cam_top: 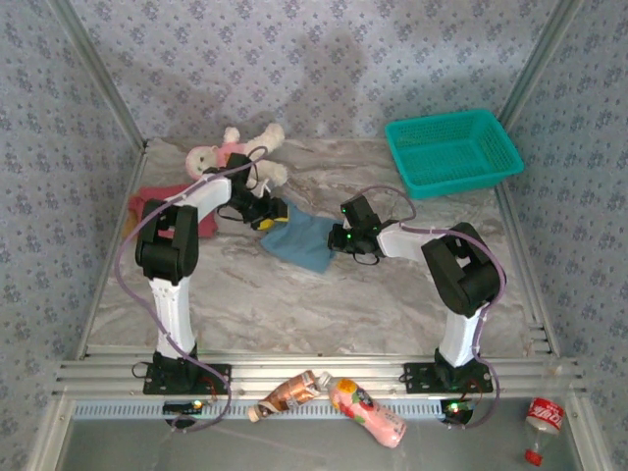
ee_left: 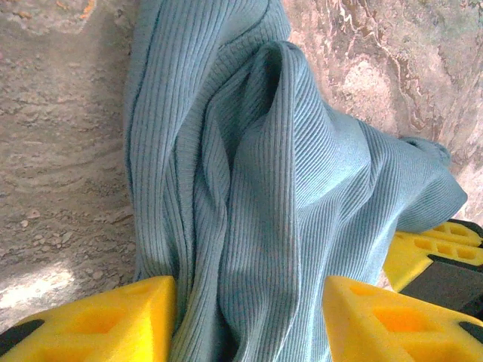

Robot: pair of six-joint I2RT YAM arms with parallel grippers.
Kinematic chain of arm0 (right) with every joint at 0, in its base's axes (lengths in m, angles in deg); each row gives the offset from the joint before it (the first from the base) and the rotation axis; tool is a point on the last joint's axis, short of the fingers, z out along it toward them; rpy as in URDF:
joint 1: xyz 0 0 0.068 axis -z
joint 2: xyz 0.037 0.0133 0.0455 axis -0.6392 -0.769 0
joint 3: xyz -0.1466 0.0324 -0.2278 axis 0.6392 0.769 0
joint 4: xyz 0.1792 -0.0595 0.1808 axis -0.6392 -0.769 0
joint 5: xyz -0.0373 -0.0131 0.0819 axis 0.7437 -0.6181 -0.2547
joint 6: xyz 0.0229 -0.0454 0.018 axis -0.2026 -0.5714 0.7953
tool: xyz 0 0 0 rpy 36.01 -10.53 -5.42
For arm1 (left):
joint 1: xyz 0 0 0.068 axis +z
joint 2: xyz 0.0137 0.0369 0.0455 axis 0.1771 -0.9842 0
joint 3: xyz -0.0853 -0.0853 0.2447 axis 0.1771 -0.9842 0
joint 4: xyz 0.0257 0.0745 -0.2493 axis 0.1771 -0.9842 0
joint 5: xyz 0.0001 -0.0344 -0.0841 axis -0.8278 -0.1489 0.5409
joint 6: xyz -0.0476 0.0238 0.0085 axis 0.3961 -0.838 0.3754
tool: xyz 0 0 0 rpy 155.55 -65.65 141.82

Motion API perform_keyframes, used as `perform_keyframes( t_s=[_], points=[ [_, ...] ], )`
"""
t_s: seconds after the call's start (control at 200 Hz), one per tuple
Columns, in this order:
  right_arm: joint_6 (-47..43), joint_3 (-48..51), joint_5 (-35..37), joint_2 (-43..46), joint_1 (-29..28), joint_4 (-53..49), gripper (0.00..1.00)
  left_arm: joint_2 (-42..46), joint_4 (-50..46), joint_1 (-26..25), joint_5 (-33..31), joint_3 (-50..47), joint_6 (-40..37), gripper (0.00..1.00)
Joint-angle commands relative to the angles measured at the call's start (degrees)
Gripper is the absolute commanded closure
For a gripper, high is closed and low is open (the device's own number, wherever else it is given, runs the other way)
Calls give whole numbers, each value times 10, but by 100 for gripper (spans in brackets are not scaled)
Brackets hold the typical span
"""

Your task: Fold and stack the tank tops

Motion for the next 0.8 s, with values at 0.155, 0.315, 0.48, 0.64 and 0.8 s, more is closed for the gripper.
perform_keyframes(
  t_s=[0.155, 0.315, 0.48, 0.64, 0.8],
  points=[
    [-10, 12, -11, 5, -2, 1, 89, -25, -47, -37, -11, 25, -35, 46],
    [-9, 18, -11, 12, -2, 1, 90, -52, -83, -46, -53, 50, -58, 52],
    [-10, 16, -15, 14, -2, 3, 90, -57, -117, -42, -90, 77, -67, 87],
    [-9, -1, -37, 0, -4, 12, 89, -18, -136, -17, -98, 78, -67, 93],
    [-9, -35, -66, -34, -21, 37, 89, 25, -169, 8, -108, 76, -86, 97]
  ],
)
